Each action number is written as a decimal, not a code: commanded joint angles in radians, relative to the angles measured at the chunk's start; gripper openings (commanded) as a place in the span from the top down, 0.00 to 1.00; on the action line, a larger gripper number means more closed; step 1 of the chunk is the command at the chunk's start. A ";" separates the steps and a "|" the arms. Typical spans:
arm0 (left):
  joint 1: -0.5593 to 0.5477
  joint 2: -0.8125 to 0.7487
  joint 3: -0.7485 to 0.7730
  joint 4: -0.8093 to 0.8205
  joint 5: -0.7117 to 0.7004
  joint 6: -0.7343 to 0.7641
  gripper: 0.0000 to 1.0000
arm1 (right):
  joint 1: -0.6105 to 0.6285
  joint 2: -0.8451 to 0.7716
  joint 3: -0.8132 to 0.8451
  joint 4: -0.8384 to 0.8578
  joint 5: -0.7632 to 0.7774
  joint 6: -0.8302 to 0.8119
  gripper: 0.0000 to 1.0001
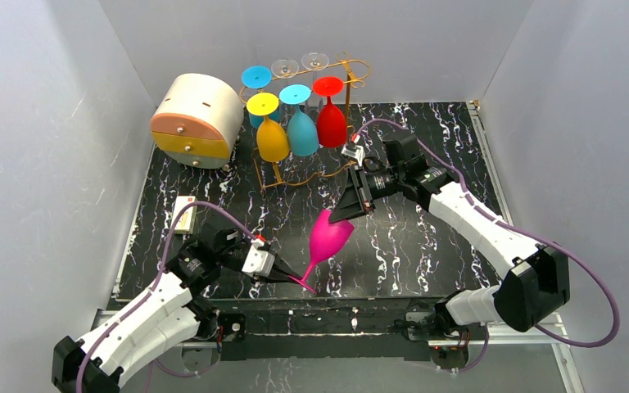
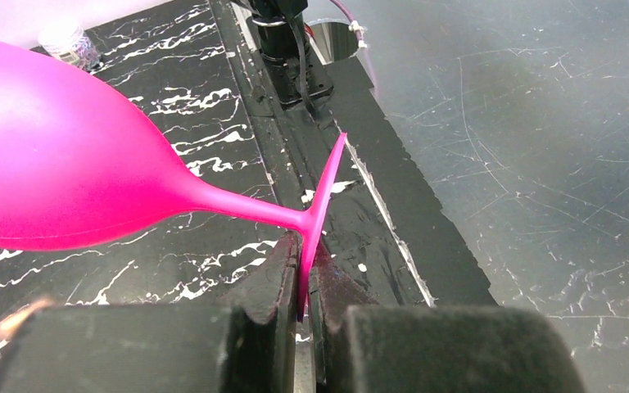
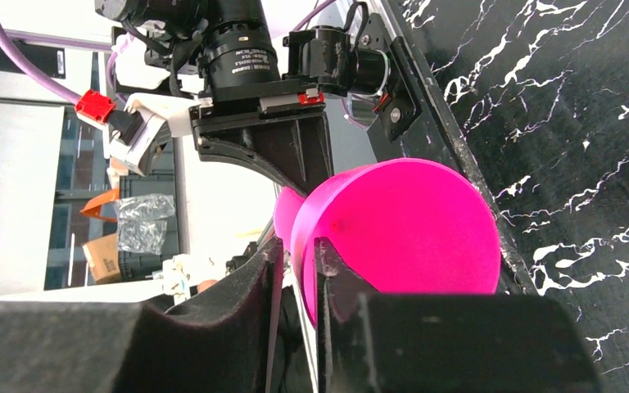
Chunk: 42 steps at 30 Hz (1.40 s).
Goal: Take the wine glass off the wine glass rack
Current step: Place the wine glass at the center of the board.
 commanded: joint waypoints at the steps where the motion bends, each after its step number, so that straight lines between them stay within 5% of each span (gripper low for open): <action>1: 0.001 0.020 -0.006 -0.090 -0.039 0.009 1.00 | 0.023 -0.017 0.045 -0.003 -0.093 -0.010 0.71; 10: 0.001 0.022 -0.021 -0.116 -0.086 0.018 1.00 | 0.035 -0.034 0.051 0.014 -0.099 -0.019 0.99; 16: 0.002 -0.010 -0.029 -0.115 -0.146 0.009 1.00 | 0.038 -0.049 0.018 0.023 -0.026 -0.023 0.99; 18: 0.001 -0.024 -0.033 -0.113 -0.154 0.000 0.93 | 0.038 -0.051 0.011 0.022 0.011 -0.028 0.99; 19: 0.001 -0.022 -0.030 -0.108 -0.159 -0.006 0.70 | 0.038 -0.053 0.013 0.008 0.042 -0.043 0.99; 21: 0.001 -0.010 -0.028 -0.079 -0.188 -0.035 0.65 | 0.038 -0.063 0.042 -0.088 0.112 -0.137 0.99; 22: 0.001 -0.007 -0.026 -0.069 -0.204 -0.049 0.20 | 0.037 -0.070 0.053 -0.108 0.152 -0.164 0.99; 23: 0.002 -0.009 -0.025 -0.057 -0.220 -0.063 0.04 | 0.037 -0.075 0.057 -0.115 0.171 -0.173 0.99; 37: 0.001 -0.136 -0.059 0.074 -0.358 -0.169 0.02 | 0.037 -0.149 0.013 -0.088 0.403 -0.148 0.99; 42: 0.001 -0.173 -0.105 0.192 -0.457 -0.294 0.02 | 0.035 -0.193 0.012 -0.106 0.667 -0.145 0.99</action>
